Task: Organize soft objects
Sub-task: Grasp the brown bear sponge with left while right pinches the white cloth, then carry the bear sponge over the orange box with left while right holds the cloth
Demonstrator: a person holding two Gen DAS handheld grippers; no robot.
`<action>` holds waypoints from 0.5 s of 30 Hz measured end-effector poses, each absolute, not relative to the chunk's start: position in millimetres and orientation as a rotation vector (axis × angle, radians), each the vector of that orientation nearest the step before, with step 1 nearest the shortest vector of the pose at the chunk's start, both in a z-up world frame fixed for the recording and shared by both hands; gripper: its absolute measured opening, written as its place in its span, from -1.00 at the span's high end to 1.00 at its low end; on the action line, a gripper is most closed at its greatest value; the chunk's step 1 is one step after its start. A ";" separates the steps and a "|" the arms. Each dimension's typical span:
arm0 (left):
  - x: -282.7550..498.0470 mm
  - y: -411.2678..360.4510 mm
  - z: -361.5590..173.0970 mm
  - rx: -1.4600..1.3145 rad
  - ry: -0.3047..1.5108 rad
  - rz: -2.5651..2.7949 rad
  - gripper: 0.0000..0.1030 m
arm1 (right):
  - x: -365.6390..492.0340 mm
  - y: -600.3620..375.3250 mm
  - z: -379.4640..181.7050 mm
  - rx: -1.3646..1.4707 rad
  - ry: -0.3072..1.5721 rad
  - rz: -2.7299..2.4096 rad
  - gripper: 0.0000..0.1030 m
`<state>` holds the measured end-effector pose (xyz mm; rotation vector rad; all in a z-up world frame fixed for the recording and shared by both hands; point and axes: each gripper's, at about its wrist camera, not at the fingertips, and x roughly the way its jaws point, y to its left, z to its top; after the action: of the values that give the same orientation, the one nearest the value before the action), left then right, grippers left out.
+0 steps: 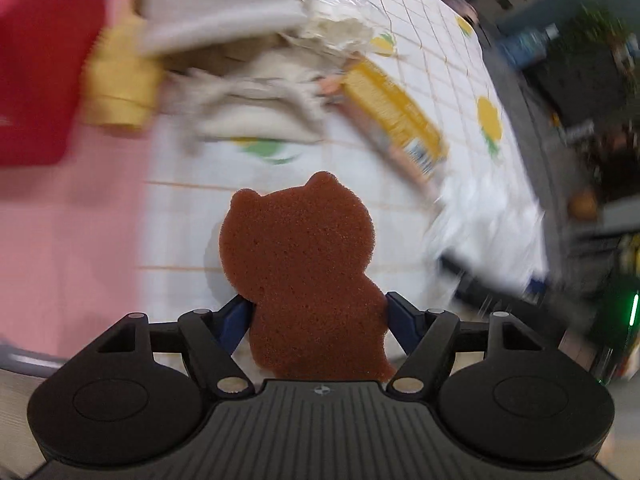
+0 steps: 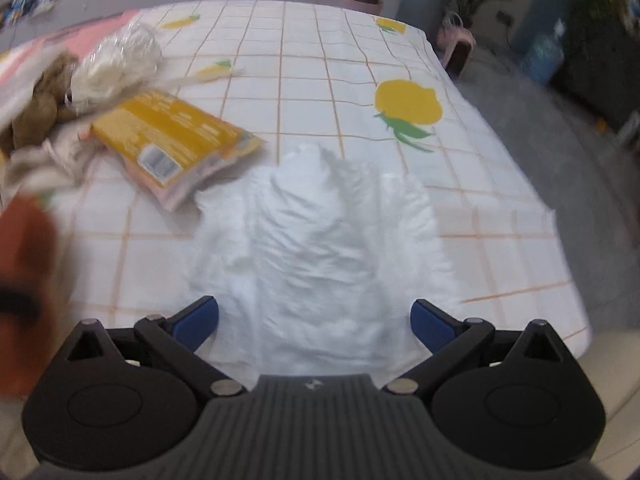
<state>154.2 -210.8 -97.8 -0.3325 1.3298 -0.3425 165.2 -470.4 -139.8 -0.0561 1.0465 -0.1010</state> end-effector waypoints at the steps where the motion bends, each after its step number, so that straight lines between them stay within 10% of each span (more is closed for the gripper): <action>1: 147.6 -201.7 -94.9 -0.289 1.319 -0.350 -0.61 | 167.7 -468.5 -139.6 -0.042 1.045 -0.113 -0.95; 8: 100.2 -150.0 -74.2 -0.108 1.264 -0.410 -0.61 | 171.7 -449.1 -141.8 -0.023 0.957 -0.195 -0.78; 15: 78.0 -134.9 -43.2 0.023 1.085 -0.371 -0.57 | 174.2 -440.2 -132.9 -0.019 0.964 -0.106 0.59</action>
<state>78.0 -134.9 -43.2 0.0225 1.0854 -0.3710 174.2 -440.2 -132.9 -0.0192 0.9636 -0.1061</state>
